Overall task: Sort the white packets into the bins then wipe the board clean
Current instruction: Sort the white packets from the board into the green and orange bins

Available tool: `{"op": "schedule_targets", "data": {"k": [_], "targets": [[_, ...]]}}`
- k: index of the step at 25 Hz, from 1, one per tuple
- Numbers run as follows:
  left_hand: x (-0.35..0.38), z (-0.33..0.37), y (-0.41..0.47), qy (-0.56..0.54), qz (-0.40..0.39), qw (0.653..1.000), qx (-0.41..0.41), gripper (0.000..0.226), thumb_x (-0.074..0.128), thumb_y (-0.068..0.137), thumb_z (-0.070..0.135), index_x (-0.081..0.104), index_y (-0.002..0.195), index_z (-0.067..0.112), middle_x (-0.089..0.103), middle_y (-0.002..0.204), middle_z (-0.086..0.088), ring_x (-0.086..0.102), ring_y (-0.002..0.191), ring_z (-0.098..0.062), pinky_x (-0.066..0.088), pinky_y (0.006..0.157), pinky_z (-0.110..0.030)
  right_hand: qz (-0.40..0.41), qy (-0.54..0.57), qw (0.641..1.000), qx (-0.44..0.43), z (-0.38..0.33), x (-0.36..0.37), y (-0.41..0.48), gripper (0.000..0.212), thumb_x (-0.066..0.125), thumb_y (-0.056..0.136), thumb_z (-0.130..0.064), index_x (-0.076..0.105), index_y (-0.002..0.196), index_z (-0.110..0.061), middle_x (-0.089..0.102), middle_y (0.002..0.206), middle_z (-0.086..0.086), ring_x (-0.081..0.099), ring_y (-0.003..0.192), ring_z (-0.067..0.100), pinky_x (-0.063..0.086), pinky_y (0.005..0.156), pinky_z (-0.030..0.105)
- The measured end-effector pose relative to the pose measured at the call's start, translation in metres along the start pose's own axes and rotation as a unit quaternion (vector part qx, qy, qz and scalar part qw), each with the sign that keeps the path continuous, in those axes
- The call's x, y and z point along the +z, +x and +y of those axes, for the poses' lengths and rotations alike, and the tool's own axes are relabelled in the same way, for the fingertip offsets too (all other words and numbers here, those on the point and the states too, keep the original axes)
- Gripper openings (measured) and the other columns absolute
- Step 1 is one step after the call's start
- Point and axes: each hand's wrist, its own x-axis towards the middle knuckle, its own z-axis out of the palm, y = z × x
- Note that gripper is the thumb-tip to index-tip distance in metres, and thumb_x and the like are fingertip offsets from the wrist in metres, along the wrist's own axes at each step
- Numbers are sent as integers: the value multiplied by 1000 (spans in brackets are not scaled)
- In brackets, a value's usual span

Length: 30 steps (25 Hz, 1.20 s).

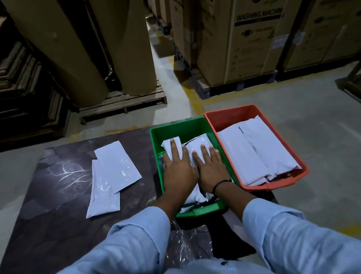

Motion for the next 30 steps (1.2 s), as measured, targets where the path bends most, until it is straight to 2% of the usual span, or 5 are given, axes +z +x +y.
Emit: {"op": "schedule_targets", "data": {"k": [2, 3, 7, 20, 30], "targets": [[5, -3, 3, 19, -12, 1000, 0, 68, 42, 97, 38, 30, 157, 9, 5, 167, -23, 6, 153, -46, 16, 122, -58, 19, 28, 999, -4, 3, 1, 2, 65, 13, 98, -46, 13, 157, -19, 1, 164, 16, -3, 150, 37, -4, 122, 48], [7, -5, 3, 17, -30, 999, -11, 67, 35, 101, 42, 24, 159, 10, 1, 168, -21, 0, 154, -45, 10, 124, -58, 21, 35, 999, -8, 4, 2, 2, 64, 12, 98, -46, 15, 157, -20, 2, 164, 16, -2, 151, 37, -4, 121, 47], [26, -13, 1, 12, -70, 997, -34, 69, 25, 108, 50, 8, 162, 11, -12, 168, -18, -12, 152, -47, -2, 125, -56, 22, 25, 999, -22, 8, 4, 1, 58, 27, 103, -38, 13, 157, -21, -1, 164, 14, -4, 151, 35, -6, 121, 46], [-1, -16, 6, 35, -36, 999, -18, 62, 20, 109, 43, 9, 162, 14, -2, 169, -17, -8, 154, -45, -3, 125, -57, 52, 33, 998, -19, -11, -11, 13, 59, 28, 101, -38, 16, 156, -21, 7, 164, 16, -3, 151, 36, -1, 122, 51], [-45, -114, -4, -10, 47, 996, -81, 58, 26, 109, 39, 20, 161, 15, 5, 169, -16, 0, 155, -43, 3, 125, -53, 132, 81, 986, -66, -94, -23, 47, 57, 40, 100, -34, 31, 153, -17, 25, 159, 19, 15, 148, 41, 12, 121, 52]]}}
